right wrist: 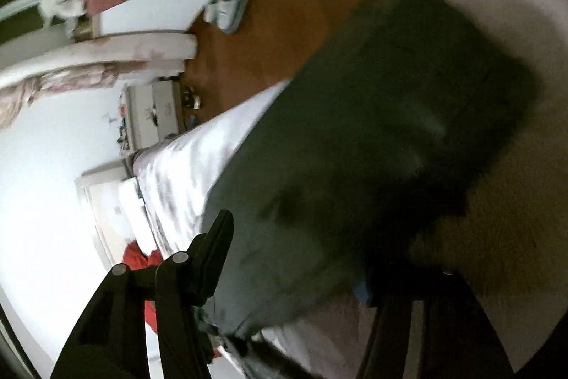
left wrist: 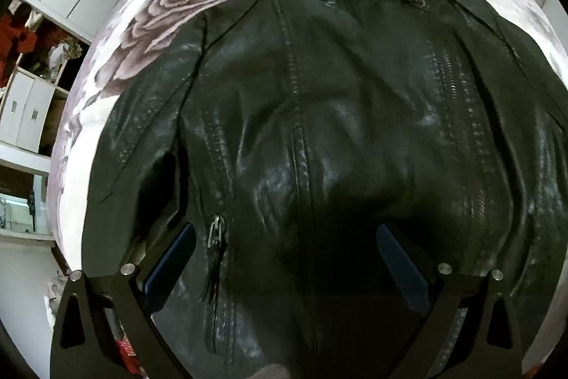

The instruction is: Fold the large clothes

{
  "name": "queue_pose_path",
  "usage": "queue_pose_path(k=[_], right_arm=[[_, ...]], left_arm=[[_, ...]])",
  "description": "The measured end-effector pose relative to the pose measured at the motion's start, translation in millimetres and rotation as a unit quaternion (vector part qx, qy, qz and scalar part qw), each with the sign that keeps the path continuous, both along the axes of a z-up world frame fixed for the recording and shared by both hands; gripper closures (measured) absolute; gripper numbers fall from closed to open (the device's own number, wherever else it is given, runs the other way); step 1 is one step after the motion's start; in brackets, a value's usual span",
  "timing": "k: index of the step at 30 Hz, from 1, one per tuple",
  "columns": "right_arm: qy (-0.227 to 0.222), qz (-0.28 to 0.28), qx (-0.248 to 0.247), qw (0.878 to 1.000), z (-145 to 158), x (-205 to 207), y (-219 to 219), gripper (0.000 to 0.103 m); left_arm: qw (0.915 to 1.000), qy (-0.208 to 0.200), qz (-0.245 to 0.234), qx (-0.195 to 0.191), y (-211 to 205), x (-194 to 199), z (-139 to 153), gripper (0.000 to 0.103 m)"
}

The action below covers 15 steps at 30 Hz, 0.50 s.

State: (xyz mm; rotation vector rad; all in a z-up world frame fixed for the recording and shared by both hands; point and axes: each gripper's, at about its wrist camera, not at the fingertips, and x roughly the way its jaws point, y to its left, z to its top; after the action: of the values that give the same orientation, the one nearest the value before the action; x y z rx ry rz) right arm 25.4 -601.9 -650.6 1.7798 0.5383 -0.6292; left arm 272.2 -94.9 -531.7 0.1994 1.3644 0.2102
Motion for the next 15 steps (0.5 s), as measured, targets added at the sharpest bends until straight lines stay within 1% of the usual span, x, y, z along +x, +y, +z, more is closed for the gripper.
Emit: queue_pose_path(k=[1,2,3,4,5,6,8,9,10,11,12,13,14,15], right_arm=[[-0.003,-0.005,-0.002,1.0,2.7,0.8,2.0,0.042],[-0.004,-0.008,-0.013,1.0,9.3,2.4,-0.7,0.063],[0.005,-0.005,-0.032,0.999,16.5,7.1,-3.2,0.097],[0.011,-0.006,-0.045,0.999,25.8,9.1,-7.8,0.097],[0.015,-0.008,-0.057,0.998,36.6,2.8,-14.7,0.097],[0.02,-0.004,-0.071,0.997,51.5,2.1,-22.1,0.097],[0.034,0.021,-0.111,0.993,87.1,11.9,-26.2,0.097],[0.034,0.021,-0.111,0.993,87.1,11.9,-26.2,0.097],[0.045,0.056,-0.158,0.985,127.1,34.1,-20.4,0.097],[0.049,0.077,-0.181,0.979,146.6,48.7,-14.9,0.097],[0.048,0.105,-0.21,0.971,172.4,69.7,-4.5,0.098],[0.047,0.128,-0.23,0.964,192.5,81.4,3.4,0.098],[0.049,0.167,-0.261,0.949,216.8,104.8,24.6,0.098],[0.047,0.215,-0.294,0.93,238.8,135.6,51.9,0.098]], left_arm=[[1.0,-0.002,0.002,-0.002,2.4,1.9,-1.0,0.0],[1.0,-0.006,0.004,-0.003,5.5,4.5,-1.6,0.0],[1.0,-0.008,0.005,-0.002,8.0,6.0,-2.2,0.0],[0.9999,-0.009,0.007,-0.003,9.9,7.1,-2.4,0.0],[0.9999,-0.009,0.012,-0.005,14.6,8.8,-2.5,0.0],[0.9998,-0.011,0.017,-0.006,19.1,9.5,-1.9,0.0],[0.9995,-0.012,0.027,-0.012,30.3,11.5,-1.1,0.0],[0.9993,-0.011,0.034,-0.013,37.5,11.8,-0.7,0.0],[0.999,-0.011,0.04,-0.014,42.6,11.2,0.1,0.0],[0.9986,-0.01,0.048,-0.018,51.0,10.9,1.7,0.0],[0.998,-0.01,0.058,-0.021,60.8,10.5,4.1,0.0],[0.9973,-0.011,0.068,-0.024,70.8,9.7,7.0,0.0],[0.9965,-0.013,0.078,-0.027,81.6,8.5,10.7,0.0],[0.9958,-0.015,0.086,-0.027,89.0,5.9,13.4,0.0]])
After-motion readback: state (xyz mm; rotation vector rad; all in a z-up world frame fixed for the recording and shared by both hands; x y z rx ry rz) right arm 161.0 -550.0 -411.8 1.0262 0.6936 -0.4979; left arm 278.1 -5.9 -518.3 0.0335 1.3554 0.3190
